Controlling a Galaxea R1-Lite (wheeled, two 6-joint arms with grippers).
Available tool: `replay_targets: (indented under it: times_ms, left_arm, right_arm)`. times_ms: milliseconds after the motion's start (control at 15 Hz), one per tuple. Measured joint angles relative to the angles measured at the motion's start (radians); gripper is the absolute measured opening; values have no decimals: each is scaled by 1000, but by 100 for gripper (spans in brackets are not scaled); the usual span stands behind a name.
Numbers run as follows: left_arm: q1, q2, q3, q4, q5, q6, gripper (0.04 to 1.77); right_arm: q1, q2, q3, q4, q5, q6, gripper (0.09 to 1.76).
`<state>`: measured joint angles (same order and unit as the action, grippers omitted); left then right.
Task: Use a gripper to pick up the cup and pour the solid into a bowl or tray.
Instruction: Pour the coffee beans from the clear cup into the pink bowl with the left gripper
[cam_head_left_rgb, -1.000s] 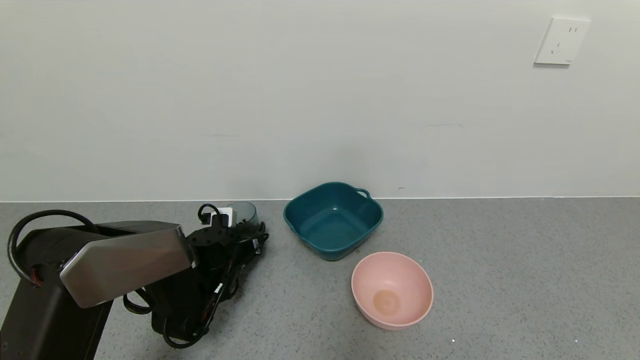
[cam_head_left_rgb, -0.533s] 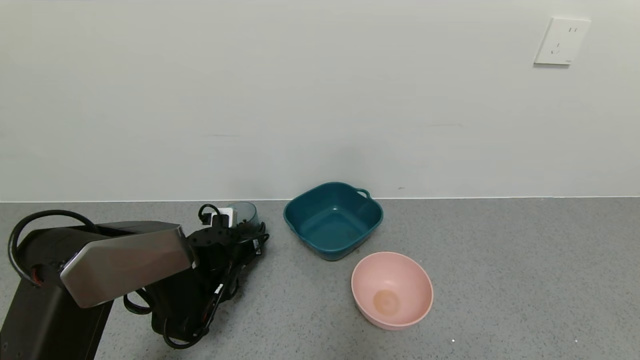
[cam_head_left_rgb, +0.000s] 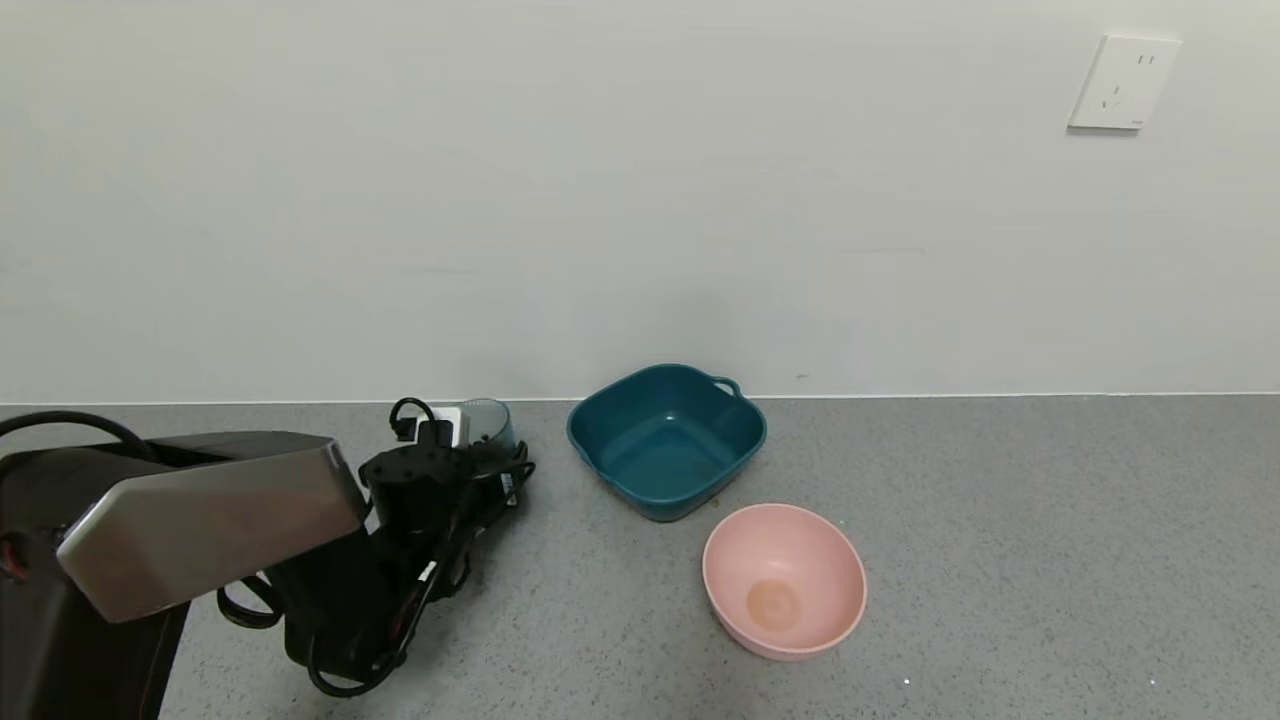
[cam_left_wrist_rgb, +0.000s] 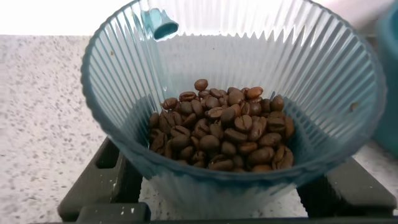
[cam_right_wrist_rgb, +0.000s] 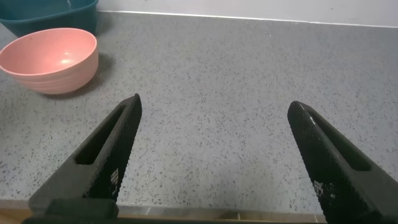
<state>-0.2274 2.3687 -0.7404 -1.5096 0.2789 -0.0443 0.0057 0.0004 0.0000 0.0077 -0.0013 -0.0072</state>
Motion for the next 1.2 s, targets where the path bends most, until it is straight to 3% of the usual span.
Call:
replay_targets:
  times_ms: [267, 733, 933, 1200]
  left_arm:
    - [-25, -141, 12, 151, -3, 33, 135]
    - [-148, -384, -21, 495, 3, 271, 134]
    - [-191, -419, -64, 550, 49, 324, 134]
    - [-248, -437, -87, 617, 48, 450, 134]
  right_arm:
    - [0, 0, 0, 0, 0, 0, 171]
    - [0, 0, 0, 0, 0, 0, 171]
    - [0, 0, 0, 0, 0, 0, 171]
    - [0, 0, 0, 0, 0, 0, 171]
